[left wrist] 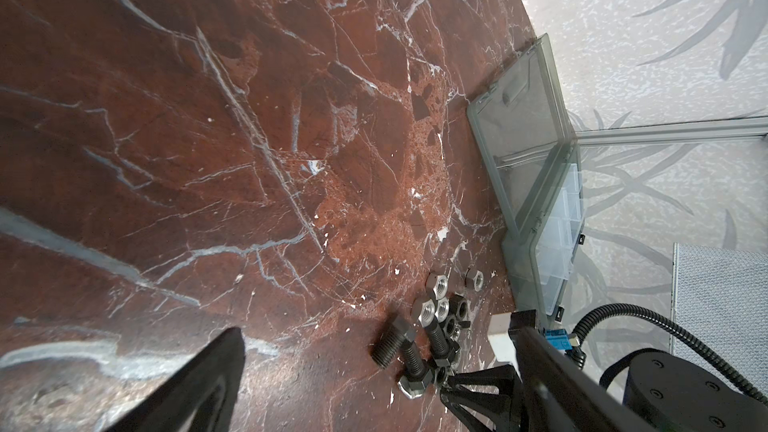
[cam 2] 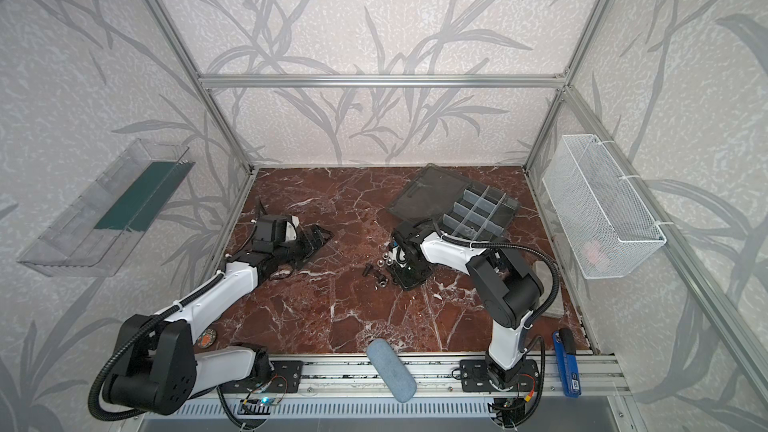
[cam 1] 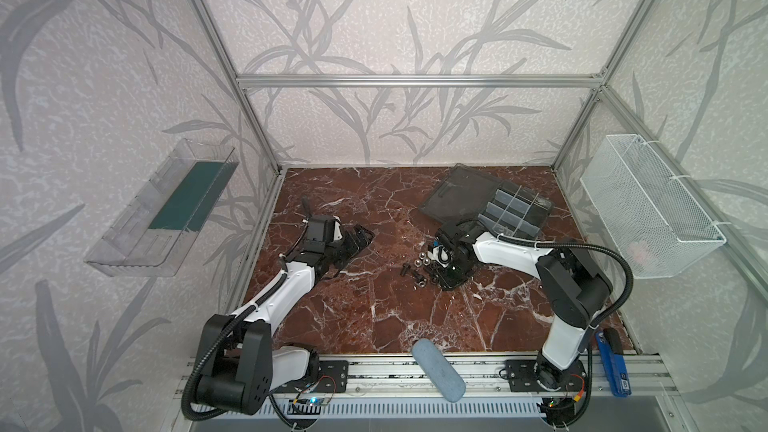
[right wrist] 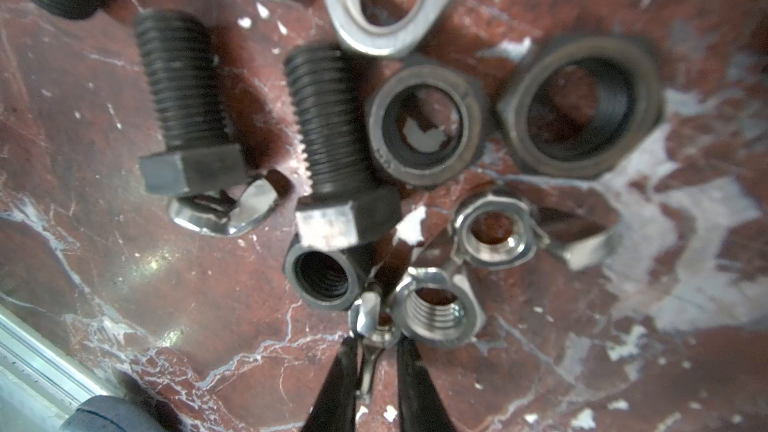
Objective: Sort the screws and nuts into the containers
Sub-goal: 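Lower the right gripper and close it on the steel wing nut, then lift the steel wing nut and carry it over the organizer box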
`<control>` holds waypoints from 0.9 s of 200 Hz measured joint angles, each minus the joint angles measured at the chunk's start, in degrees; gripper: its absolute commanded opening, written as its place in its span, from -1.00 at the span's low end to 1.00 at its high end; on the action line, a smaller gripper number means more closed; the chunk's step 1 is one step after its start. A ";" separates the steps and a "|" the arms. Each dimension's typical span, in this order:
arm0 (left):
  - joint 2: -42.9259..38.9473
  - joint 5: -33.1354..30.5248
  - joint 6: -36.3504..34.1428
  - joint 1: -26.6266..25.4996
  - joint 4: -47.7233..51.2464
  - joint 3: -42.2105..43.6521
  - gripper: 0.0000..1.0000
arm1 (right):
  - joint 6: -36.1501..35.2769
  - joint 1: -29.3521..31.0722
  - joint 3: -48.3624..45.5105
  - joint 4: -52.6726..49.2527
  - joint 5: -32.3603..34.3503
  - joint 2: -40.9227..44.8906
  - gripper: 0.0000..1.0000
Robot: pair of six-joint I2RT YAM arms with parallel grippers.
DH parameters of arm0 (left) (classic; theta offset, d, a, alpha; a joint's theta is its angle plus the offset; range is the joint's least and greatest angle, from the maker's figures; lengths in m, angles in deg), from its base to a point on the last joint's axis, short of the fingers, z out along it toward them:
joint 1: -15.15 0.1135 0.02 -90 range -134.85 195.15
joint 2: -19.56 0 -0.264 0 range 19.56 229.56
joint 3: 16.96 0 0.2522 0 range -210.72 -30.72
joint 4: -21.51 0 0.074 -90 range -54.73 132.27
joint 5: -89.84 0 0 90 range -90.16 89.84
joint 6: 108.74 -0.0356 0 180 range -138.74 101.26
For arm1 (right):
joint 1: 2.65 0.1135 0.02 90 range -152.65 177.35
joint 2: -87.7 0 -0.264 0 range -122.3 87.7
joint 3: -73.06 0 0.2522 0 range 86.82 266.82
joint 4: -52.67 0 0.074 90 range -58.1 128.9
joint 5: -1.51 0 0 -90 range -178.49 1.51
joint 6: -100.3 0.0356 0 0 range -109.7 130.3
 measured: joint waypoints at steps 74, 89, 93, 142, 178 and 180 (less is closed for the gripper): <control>0.00 0.02 0.00 0.00 -0.02 0.00 0.99 | 0.44 0.02 0.09 0.20 1.16 0.00 -1.00; 0.00 0.02 0.00 0.00 -0.04 0.00 0.99 | 0.42 0.02 0.07 0.39 1.20 0.09 -1.00; 0.00 0.02 0.00 0.00 -0.04 0.00 0.99 | 0.42 0.02 0.00 0.48 1.25 0.13 -1.00; 0.00 0.04 0.00 0.00 -0.04 0.00 0.99 | 0.00 -0.66 -0.66 0.13 1.29 3.50 -1.00; 0.00 0.15 0.00 0.00 -0.04 0.00 0.99 | -1.03 -6.60 -0.63 -0.81 -0.42 12.20 -1.00; 0.00 0.15 0.00 0.00 -0.04 0.00 0.99 | -1.18 -7.13 -0.61 -0.90 -0.50 12.61 -1.00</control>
